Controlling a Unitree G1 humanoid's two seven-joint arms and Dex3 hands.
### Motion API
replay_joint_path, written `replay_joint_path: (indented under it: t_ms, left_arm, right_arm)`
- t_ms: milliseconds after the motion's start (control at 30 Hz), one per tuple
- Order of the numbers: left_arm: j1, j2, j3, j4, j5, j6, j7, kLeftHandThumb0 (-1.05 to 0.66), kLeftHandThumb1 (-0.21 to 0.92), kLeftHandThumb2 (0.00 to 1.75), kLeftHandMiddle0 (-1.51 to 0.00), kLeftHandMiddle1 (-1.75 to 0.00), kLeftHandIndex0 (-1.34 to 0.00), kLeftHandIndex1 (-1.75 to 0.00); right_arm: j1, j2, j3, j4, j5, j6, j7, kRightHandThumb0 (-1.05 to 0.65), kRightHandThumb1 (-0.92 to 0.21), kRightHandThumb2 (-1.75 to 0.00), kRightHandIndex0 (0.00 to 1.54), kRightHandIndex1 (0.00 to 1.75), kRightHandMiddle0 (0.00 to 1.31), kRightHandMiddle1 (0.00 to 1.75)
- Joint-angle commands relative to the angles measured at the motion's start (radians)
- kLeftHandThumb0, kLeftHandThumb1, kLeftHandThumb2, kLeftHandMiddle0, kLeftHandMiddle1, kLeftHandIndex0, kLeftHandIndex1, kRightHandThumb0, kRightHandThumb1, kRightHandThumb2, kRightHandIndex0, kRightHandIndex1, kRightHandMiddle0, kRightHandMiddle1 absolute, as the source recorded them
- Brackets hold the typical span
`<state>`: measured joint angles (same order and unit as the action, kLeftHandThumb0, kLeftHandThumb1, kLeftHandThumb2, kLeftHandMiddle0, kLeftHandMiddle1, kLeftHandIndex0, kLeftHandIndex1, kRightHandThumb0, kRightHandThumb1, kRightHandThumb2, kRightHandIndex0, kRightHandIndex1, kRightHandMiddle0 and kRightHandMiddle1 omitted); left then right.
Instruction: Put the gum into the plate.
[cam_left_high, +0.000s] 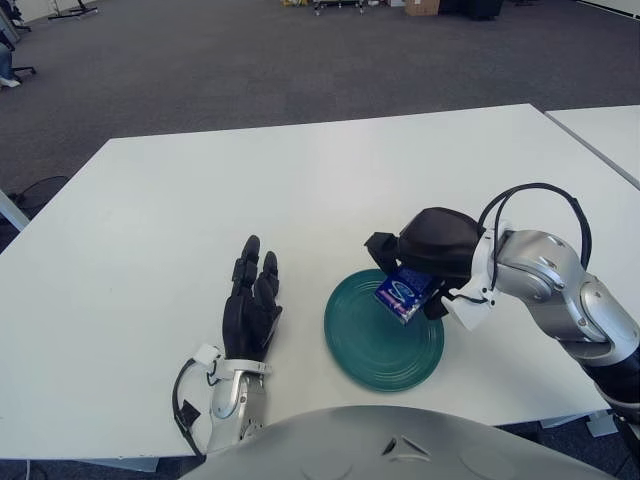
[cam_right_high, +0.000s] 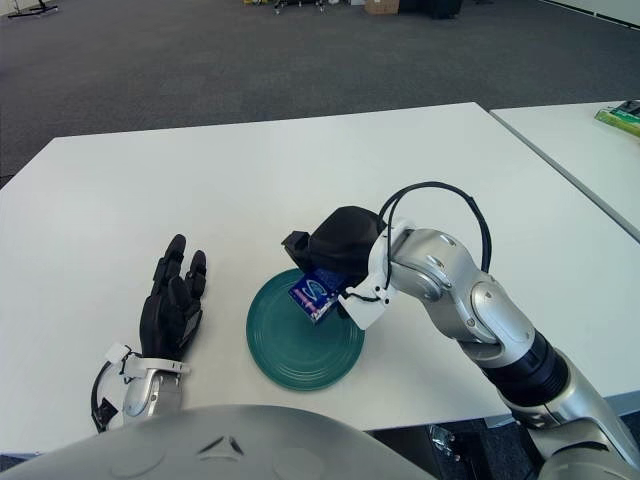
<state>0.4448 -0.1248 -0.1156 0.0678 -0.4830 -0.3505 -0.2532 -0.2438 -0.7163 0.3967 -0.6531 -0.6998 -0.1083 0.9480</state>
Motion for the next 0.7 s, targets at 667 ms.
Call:
replay_joint_path:
  t_ms: [667]
  left_arm:
    - [0.027, -0.04, 0.001, 0.047, 0.004, 0.068, -0.026, -1.0, 0.92, 0.85, -0.03, 0.0, 0.0, -0.21]
  right_arm:
    - [0.018, 0.04, 0.1, 0.074, 0.05, -0.144, 0.033, -0.39, -0.64, -0.9, 0.75, 1.75, 0.37, 1.75]
